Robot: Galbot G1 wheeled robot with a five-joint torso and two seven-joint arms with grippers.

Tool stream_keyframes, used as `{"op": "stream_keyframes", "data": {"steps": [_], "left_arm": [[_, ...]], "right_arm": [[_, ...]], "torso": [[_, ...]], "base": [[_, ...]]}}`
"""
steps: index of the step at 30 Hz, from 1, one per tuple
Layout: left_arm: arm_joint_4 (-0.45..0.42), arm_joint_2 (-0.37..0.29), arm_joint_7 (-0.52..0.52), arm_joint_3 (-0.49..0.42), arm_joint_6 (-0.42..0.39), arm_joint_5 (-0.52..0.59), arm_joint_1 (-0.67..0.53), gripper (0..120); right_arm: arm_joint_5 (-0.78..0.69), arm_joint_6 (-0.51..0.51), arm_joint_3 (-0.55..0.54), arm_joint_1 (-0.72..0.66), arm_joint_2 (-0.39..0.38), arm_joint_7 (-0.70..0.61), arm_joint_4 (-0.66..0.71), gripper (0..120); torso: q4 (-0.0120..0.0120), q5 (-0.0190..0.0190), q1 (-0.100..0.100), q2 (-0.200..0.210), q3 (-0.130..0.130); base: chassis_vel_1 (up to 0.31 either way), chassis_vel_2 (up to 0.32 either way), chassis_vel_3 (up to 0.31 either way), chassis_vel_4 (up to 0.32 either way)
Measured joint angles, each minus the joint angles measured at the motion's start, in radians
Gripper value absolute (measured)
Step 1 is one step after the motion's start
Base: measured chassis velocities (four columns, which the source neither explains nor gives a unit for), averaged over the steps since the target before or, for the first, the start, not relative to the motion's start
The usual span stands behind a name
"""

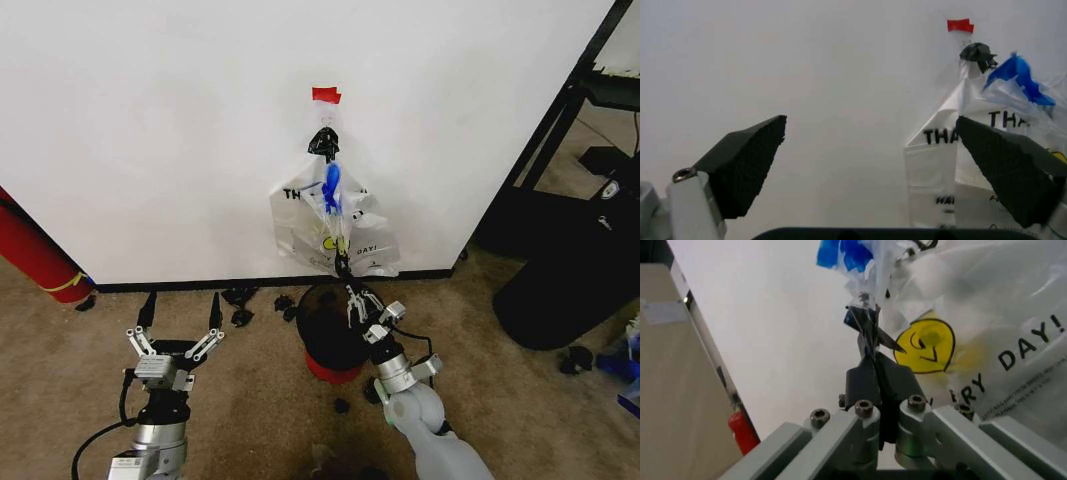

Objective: Pick up the garbage bag from the wall and place it over the trash bin.

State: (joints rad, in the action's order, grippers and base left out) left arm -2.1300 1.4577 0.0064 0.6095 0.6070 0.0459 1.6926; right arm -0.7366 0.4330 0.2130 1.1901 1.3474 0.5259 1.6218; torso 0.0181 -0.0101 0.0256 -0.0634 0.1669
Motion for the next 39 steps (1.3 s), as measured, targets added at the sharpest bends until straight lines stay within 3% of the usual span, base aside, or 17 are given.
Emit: {"op": "stream_keyframes", "data": {"steps": [8, 13, 39], "left_arm": [[0.022, -0.001, -0.003, -0.002, 0.001, 0.002, -0.014, 100], [0.034, 0.000, -0.003, -0.003, 0.001, 0.002, -0.024, 100], [0.058, -0.001, -0.003, -0.003, -0.003, 0.017, -0.052, 100]], "right_arm": [[-0.009, -0.025, -0.029, 0.029, -0.143, 0.006, 0.043, 0], [-0.009, -0.026, -0.030, 0.052, -0.182, 0.018, 0.059, 0], [0.037, 0.065, -0.036, 0.149, -0.166, 0.050, 0.005, 0]], "torso": [[0.0000, 0.0001, 0.000, 0.000, 0.000], [0.0000, 0.0001, 0.000, 0.000, 0.000], [0.0000, 0.0000, 0.000, 0.000, 0.000]], "base": [[0.000, 0.000, 0.000, 0.000], [0.000, 0.000, 0.000, 0.000], [0.000, 0.000, 0.000, 0.000]]}}
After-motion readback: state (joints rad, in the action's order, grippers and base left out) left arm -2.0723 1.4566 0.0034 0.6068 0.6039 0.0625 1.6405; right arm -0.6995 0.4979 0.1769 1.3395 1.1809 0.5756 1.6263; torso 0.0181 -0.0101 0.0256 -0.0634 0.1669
